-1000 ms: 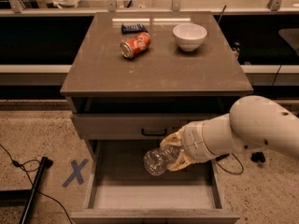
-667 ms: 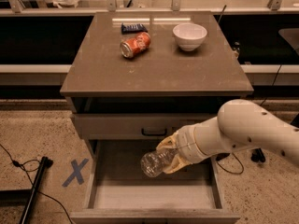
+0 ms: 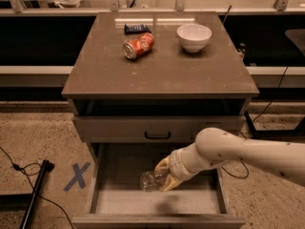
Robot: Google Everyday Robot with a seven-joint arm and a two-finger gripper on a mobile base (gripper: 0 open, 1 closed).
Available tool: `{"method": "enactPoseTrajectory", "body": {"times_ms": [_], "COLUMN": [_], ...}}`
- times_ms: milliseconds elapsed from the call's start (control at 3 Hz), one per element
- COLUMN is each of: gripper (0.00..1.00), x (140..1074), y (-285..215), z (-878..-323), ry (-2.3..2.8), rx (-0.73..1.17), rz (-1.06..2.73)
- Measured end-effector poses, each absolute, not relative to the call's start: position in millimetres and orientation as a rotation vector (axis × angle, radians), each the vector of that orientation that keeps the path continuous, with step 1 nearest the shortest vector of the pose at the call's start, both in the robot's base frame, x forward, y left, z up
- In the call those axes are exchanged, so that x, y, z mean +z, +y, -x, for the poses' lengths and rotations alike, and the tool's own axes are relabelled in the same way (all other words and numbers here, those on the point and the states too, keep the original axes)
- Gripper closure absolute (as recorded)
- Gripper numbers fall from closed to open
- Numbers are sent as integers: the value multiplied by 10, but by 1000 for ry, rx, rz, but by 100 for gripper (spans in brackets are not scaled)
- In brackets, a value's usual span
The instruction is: Place water bottle into middle drawer
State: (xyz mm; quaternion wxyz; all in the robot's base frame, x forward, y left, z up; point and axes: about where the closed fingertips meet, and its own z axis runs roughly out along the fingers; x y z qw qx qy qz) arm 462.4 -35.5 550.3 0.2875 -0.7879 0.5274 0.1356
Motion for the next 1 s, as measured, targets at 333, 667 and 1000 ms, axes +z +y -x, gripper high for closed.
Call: {"method": "enactPoseTrajectory", "body": {"times_ms": [333, 667, 1000], "gripper": [100, 81, 58], "x": [5018, 4727, 4509], "y": [-325, -323, -313], "z": [-4685, -4722, -4753], "ry": [1536, 1650, 1721], "rx": [375, 372, 410], "rz": [2104, 2113, 2061]}}
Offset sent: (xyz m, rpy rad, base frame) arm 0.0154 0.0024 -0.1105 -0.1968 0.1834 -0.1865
